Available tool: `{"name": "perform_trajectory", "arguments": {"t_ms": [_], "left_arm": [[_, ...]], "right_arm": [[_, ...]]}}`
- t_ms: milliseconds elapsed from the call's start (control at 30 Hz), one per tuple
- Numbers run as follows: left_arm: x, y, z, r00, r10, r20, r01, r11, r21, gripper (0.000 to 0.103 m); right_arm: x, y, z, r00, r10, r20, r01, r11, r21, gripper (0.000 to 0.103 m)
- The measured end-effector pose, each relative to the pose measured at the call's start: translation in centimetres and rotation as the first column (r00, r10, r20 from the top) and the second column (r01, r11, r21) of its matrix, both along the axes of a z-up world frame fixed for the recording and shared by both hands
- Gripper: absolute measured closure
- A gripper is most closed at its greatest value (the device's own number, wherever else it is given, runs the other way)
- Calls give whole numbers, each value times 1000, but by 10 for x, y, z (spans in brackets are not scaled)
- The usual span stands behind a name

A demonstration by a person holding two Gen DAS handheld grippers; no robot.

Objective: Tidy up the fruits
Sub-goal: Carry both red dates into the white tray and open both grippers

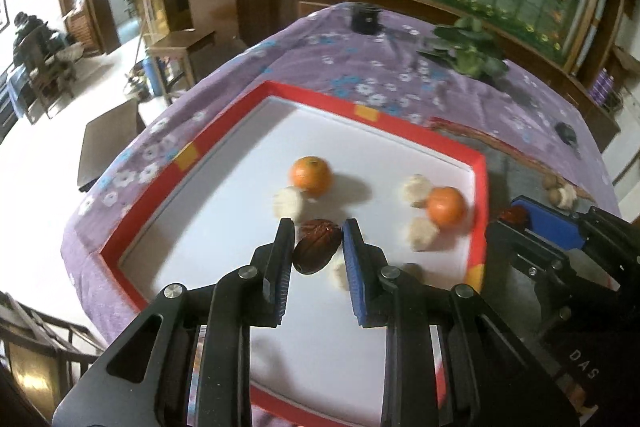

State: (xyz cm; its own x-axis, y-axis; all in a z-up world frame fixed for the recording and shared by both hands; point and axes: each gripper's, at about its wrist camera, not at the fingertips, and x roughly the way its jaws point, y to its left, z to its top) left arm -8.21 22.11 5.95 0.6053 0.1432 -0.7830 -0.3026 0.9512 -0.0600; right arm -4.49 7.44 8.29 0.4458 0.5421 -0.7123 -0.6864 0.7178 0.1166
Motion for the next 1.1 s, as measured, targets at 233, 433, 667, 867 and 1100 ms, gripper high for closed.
{"name": "perform_trajectory", "arguments": {"t_ms": [233,433,667,867,1100], "left_arm": [[0,22,-9,999,46,-15,-47,999,-12,79],[1,32,-19,997,67,-35,-68,998,-20,79],[6,38,-27,995,83,-50,-84,996,-32,79],[10,40,-32,994,87,-60,-89,995,-35,79],[16,38,-40,992,94,-81,-98,995,-35,79]], "right_arm": [[13,37,-8,997,72,-18,-72,997,-5,75],[22,61,-19,995,99,-30,-100,994,-30,75],[32,77,-30,992,117,-45,-119,991,-58,75],[39,82,-37,992,116,-58,-119,992,-52,75],[47,82,-49,990,104,-99,-109,993,-43,75]]}}
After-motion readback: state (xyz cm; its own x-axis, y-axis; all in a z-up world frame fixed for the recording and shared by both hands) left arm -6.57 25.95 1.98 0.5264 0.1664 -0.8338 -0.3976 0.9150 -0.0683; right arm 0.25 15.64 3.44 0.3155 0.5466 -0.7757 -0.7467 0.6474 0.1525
